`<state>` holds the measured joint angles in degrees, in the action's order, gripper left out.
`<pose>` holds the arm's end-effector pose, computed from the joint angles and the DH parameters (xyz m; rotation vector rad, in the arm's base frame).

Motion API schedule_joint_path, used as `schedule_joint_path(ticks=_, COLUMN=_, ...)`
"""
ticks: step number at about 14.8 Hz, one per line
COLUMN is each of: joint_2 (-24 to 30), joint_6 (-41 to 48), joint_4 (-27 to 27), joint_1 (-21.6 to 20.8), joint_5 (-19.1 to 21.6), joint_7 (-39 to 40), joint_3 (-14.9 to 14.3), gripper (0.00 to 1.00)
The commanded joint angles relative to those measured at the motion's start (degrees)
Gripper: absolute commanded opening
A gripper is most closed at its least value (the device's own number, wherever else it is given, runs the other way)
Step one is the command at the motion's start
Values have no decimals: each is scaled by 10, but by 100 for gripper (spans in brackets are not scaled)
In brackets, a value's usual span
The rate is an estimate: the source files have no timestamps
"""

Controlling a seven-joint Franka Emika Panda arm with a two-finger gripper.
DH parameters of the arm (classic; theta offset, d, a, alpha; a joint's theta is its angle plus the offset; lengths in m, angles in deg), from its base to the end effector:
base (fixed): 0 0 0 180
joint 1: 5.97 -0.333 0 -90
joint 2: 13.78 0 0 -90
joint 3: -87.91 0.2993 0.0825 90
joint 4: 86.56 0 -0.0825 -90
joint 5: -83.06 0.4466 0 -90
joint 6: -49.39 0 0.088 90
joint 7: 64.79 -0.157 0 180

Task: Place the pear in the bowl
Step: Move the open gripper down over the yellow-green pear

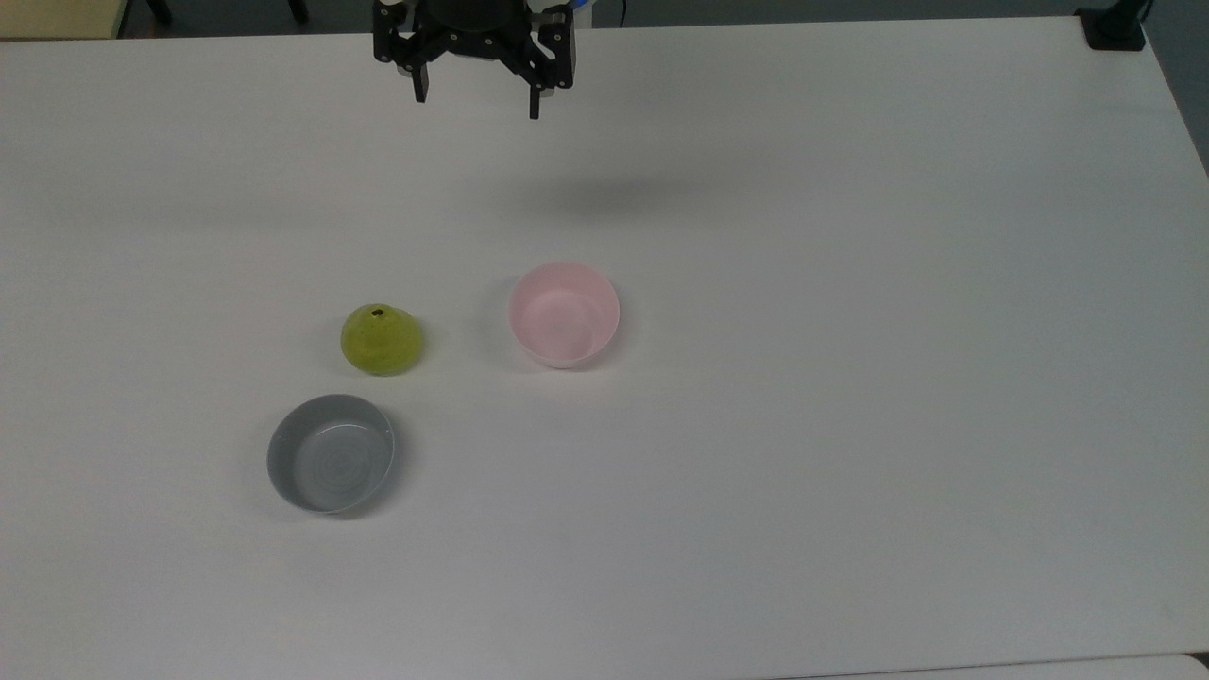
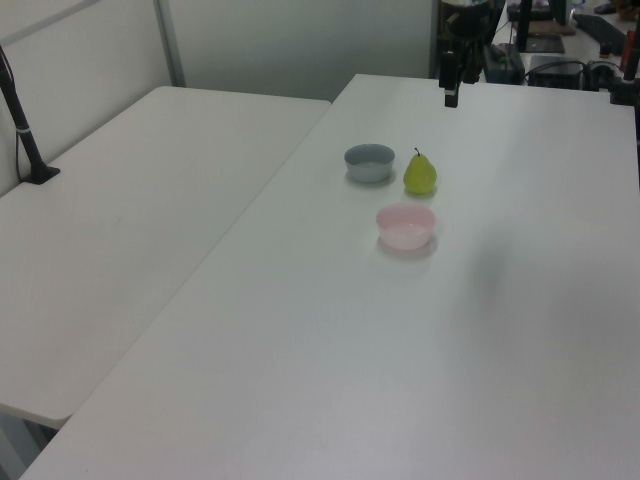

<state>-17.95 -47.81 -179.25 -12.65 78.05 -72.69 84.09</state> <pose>0.6461 0.0205 0.4983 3.0486 -0.1175 0.0223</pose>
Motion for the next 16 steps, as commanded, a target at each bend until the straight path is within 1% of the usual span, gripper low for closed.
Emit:
schedule_joint_path(ticks=1, joint_2=21, joint_6=12, joint_4=-18, joint_1=-3, joint_5=8, joint_7=1, joint_3=-5, gripper=100)
schedule_joint_path(ticks=6, joint_2=20, joint_6=11, joint_4=-14, joint_1=-1, joint_5=9, joint_7=1, joint_3=-5, gripper=100)
schedule_joint_path(ticks=7, joint_2=17, joint_6=5, joint_4=-13, joint_1=10, joint_5=10, joint_7=6, joint_3=-6, gripper=100)
schedule_joint_path(ticks=9, joint_2=0, joint_6=1, joint_4=2, joint_1=32, joint_5=13, joint_7=86, joint_3=-5, gripper=100)
schedule_joint_path(ticks=13, joint_2=-28, joint_6=-53, joint_4=6, joint_1=73, joint_5=15, joint_7=125, joint_3=-5, gripper=100)
schedule_joint_path(ticks=16, joint_2=-64, joint_6=-88, joint_4=6, joint_1=88, joint_5=15, joint_7=162, joint_3=-6, gripper=100)
